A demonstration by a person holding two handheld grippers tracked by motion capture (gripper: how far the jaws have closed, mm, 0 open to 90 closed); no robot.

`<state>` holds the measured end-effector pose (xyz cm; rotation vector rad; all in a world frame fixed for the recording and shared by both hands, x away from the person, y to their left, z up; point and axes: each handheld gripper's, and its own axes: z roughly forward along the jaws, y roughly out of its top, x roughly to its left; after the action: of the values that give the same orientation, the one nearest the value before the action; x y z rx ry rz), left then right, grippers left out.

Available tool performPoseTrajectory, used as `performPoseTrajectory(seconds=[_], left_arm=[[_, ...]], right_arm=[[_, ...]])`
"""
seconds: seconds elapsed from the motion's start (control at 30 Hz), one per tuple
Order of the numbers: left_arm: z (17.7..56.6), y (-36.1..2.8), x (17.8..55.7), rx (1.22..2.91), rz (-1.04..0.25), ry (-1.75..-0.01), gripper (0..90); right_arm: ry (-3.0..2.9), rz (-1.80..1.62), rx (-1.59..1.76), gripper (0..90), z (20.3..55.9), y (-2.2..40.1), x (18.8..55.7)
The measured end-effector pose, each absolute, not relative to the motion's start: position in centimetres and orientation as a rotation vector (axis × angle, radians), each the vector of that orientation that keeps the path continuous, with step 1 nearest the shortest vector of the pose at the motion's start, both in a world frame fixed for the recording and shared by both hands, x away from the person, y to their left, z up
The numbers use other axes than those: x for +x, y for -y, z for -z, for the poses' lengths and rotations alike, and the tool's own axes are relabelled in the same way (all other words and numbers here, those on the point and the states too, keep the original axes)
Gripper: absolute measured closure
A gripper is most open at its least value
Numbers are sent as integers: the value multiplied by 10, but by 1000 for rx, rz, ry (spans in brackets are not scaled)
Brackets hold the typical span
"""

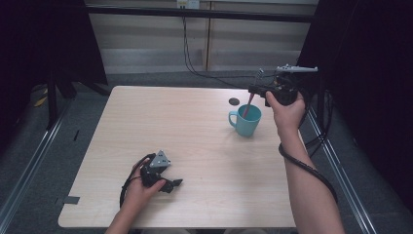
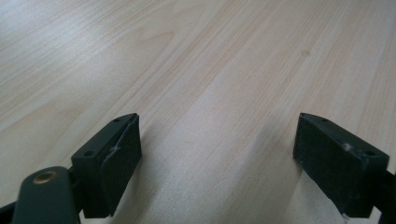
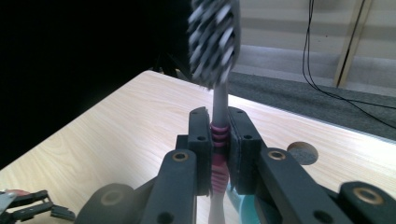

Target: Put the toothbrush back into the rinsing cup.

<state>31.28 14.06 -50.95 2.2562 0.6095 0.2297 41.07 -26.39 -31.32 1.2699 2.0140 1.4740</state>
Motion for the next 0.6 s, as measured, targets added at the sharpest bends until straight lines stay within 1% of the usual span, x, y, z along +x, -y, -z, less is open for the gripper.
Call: performPoseTrajectory(seconds=[0.6], left_arm=[[509,-141,312,2256,-223,-601,156]], right_arm=[[-1999,-1354,1298,812,325,268,425]])
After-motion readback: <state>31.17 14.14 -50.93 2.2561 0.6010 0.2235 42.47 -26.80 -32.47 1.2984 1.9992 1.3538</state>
